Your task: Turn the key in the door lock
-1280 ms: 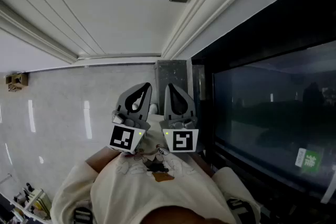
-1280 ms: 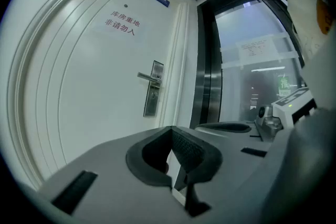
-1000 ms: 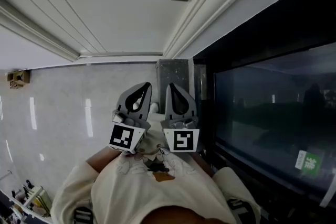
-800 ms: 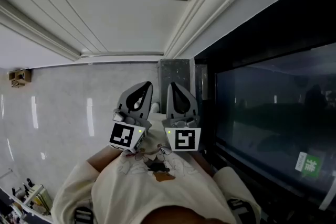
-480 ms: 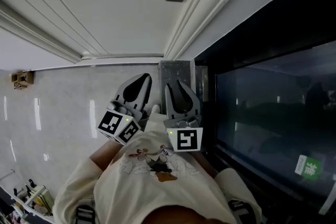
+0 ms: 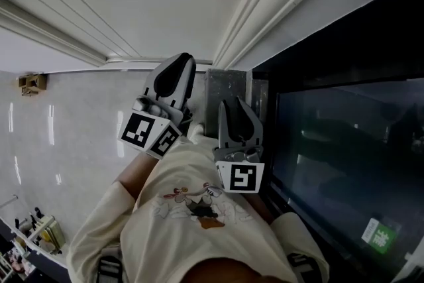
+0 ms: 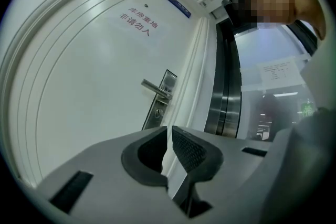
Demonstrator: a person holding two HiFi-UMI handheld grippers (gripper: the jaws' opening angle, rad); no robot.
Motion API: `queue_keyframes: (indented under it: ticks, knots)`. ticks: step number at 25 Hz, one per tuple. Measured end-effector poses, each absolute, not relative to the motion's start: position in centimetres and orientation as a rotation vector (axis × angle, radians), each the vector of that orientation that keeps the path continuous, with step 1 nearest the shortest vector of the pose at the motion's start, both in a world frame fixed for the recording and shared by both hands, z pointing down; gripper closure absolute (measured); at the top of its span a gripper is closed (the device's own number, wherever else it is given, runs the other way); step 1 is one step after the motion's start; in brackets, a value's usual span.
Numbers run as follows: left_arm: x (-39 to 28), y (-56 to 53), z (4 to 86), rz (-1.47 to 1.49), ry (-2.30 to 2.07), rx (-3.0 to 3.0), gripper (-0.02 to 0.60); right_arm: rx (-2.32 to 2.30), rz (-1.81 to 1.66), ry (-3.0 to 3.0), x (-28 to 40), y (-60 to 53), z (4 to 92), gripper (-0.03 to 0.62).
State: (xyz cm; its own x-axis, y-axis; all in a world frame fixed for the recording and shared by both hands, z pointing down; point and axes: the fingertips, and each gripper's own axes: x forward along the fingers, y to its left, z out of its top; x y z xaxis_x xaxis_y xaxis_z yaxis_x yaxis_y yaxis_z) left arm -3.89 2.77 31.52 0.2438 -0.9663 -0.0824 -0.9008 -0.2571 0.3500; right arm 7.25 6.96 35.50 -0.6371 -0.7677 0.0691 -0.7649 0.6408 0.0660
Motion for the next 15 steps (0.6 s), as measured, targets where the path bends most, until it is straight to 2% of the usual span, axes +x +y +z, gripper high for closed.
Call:
queue_keyframes:
  ticks: [4,15]
  knots:
    - [-4.6,-0.4,31.6,-0.380,-1.728,2.319,0.561,1.317,-0.056,-2.754,5.9,3.9,35.6,0.500]
    - [-2.9,-10.4,31.1,-0.375,-1.388,2.430,0.505,1.564,-0.035,-2.565,4.1,-5.0,35.6,0.514]
